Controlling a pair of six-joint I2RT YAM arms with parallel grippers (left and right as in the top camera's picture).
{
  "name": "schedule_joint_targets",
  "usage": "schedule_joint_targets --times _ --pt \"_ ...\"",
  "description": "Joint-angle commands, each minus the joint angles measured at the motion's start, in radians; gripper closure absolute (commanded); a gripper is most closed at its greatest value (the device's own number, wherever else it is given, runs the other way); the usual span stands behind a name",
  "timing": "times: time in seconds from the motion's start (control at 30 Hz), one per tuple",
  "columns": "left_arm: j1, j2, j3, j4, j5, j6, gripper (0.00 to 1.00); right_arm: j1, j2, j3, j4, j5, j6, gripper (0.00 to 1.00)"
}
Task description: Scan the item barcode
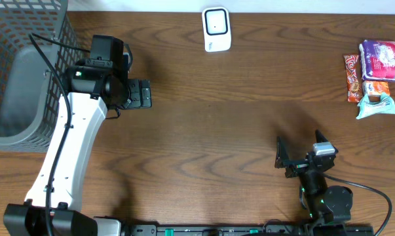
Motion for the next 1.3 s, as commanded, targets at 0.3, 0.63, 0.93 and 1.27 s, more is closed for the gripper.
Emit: schedule_joint_targets --times 0.3,0.63,0.93,1.27 --pt "0.002 0.004 -0.003 -0.003 -0.017 -0.008 0.02 0.008 -0.006 -0.003 -0.011 0.056 0.040 0.01" --pt "0.002 0.004 -0.003 -0.003 -0.017 -0.008 0.02 0.008 -0.006 -0.002 -0.014 0.076 0.039 0.01" --pt "0.002 0.004 -0.003 -0.003 -0.016 -0.008 0.02 0.006 -0.006 -0.002 -0.015 0.075 0.040 0.01" --pt "0.002 0.004 -0.003 -0.003 -0.016 -0.008 0.02 -0.013 -0.006 -0.002 -0.016 0.075 0.039 0.01"
